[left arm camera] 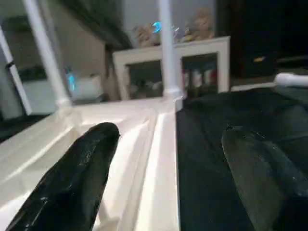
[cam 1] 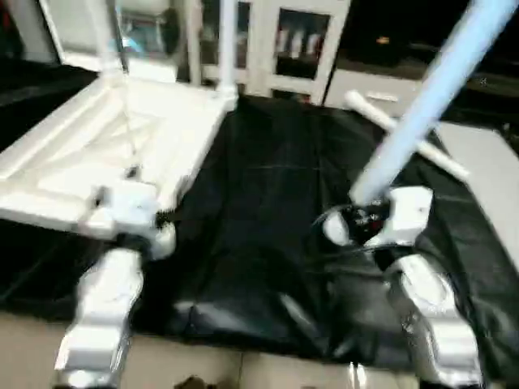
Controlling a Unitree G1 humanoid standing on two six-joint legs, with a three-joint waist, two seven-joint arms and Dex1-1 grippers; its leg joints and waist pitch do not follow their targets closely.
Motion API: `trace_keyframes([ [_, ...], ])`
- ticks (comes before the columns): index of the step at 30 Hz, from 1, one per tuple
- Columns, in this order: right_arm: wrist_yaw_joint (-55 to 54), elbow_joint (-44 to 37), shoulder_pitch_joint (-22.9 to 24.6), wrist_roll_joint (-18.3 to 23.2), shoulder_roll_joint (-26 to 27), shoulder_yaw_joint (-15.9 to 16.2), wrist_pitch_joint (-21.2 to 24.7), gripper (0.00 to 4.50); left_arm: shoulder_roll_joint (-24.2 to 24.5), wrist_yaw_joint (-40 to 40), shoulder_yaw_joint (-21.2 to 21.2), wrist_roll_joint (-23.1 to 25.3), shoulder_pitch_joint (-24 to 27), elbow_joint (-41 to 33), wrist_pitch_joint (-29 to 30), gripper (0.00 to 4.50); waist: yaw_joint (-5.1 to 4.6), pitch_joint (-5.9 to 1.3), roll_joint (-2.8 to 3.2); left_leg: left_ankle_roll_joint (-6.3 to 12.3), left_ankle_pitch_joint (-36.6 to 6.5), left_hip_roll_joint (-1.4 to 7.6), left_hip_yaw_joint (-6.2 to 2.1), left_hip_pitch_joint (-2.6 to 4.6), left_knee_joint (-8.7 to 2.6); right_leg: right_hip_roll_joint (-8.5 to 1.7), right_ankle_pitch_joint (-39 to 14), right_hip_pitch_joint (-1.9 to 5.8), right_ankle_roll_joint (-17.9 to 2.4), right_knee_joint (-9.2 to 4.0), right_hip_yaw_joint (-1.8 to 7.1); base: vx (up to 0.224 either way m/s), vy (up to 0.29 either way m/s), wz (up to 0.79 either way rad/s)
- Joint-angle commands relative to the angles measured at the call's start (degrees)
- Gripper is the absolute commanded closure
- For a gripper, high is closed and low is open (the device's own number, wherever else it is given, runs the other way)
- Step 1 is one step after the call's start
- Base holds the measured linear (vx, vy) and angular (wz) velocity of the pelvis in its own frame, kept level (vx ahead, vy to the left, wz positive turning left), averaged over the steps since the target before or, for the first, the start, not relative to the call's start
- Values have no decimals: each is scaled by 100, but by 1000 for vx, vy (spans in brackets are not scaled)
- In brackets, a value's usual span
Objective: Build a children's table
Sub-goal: Pick table leg
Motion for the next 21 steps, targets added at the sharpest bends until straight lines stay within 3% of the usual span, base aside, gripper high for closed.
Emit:
trace_keyframes([
  [1,139,-92,-130,192,56,40,104,267,11,50,129,91,-114,118,-30,59,21,-232,5,-285,-511,345,-58,-13,-768,-687,-3633,437,-1320,-1003,238,-103,436,-30],
  [2,159,-102,-143,217,57,40,134,267,3,46,128,97,-128,122,-28,59,-140,-179,143,366,-955,291,113,188,-1366,96,-3572,148,-1192,-730,-61,-78,306,-5],
  [3,201,-114,-160,239,40,45,152,267,-18,42,119,102,-142,118,-25,59,-326,-341,176,699,-1097,363,119,434,-1448,393,-2928,33,-1070,-409,-161,-89,290,15],
  [4,200,-95,-178,218,23,42,156,267,-31,63,104,143,-132,101,-29,59,-478,-304,367,1181,-1155,336,-14,460,-1729,702,-1680,-41,-767,383,-338,-94,261,5],
  [5,187,-80,-185,206,4,43,156,267,-33,83,93,170,-124,106,-55,59,-471,-272,385,1722,-797,419,-35,546,-1763,682,-1141,-210,-621,586,-349,-94,261,5],
  [6,182,-67,-189,208,-13,33,160,267,-62,97,89,154,-82,71,-51,59,-468,-255,279,2027,-609,548,4,587,-1765,617,-966,-238,-517,565,-356,-86,248,2],
  [7,191,-59,-190,219,-25,25,164,267,-78,113,79,157,-53,62,-72,59,-456,-275,228,2050,-623,600,-16,623,-1774,551,-879,-206,-482,497,-315,-91,209,-5],
  [8,206,-50,-192,226,-40,22,162,267,-92,126,66,163,-20,58,-100,59,-411,-308,13,1713,-918,632,45,583,-1860,297,-847,-46,-404,212,-104,-91,209,-5],
  [9,213,-46,-193,227,-46,22,160,267,-96,131,61,166,-7,58,-112,59,-314,-359,-169,1237,-1272,596,154,413,-1758,-93,-1039,121,-286,-113,216,-102,205,0],
  [10,237,-17,-208,225,-61,18,143,267,-120,166,44,193,30,68,-133,59,123,-373,-219,125,-1325,211,-11,-26,-135,-1514,-2313,327,-608,-1030,1388,-80,255,-16],
  [11,240,-3,-217,225,-64,15,140,267,-130,188,44,206,36,77,-134,59,-47,-333,-125,-524,-863,244,-420,-393,225,-1471,-2625,626,-837,-876,1121,-80,255,-16],
  [12,240,-3,-217,225,-64,15,140,267,-130,188,44,206,36,77,-134,59,-47,-333,-125,-524,-863,244,-420,-393,225,-1471,-2625,626,-837,-876,1121,-83,295,-36],
  [13,239,42,-249,194,-86,1,131,267,-181,297,39,288,25,72,10,59,22,-206,-199,-718,-522,181,-166,5,-311,-624,-2927,399,-1417,-905,441,-121,280,-7],
  [14,236,101,-292,124,-134,-19,96,267,-215,381,-49,464,-20,37,112,59,29,-266,-1,-356,-306,302,-73,371,-1056,-77,-2931,310,-1601,-746,96,-121,280,-7],
  [15,236,101,-292,124,-134,-19,96,267,-215,381,-49,464,-20,37,112,59,-103,-206,109,-406,-665,344,-46,474,-1366,306,-2743,197,-1459,-635,-125,-147,268,24],
  [16,205,123,-313,104,-154,-42,93,267,-268,433,-70,519,-40,20,174,59,-268,-281,358,-858,-3243,878,-226,463,-1901,689,-1305,76,-982,-107,-56,-128,268,24],
  [17,193,132,-332,130,-173,-81,112,267,-395,429,-45,381,-50,35,212,59,-218,-275,503,-1517,-4010,995,-424,403,-2043,634,-92,173,-916,18,-35,-128,268,24],
  [18,193,132,-332,130,-173,-81,112,267,-395,429,-45,381,-50,35,212,59,-206,-285,553,-1671,-3694,1217,-520,458,-2125,653,-4,105,-868,148,-93,-74,242,8],
  [19,215,130,-334,160,-216,-97,157,267,-441,474,-38,391,-31,20,220,59,-189,-293,544,-1668,-3353,1348,-581,474,-2175,651,-174,59,-840,252,-104,-54,174,4],
  [20,231,128,-333,203,-253,-120,201,267,-480,481,-28,368,-8,-9,297,59,-131,-325,500,-1465,-2718,1412,-528,482,-2111,670,-535,-59,-750,419,-107,-54,174,4],
  [21,243,129,-333,233,-278,-138,231,267,-506,504,-18,370,4,-25,333,59,-133,-347,453,-1171,-2510,1395,-485,477,-2054,639,-671,-24,-667,404,-96,-61,103,4],
])
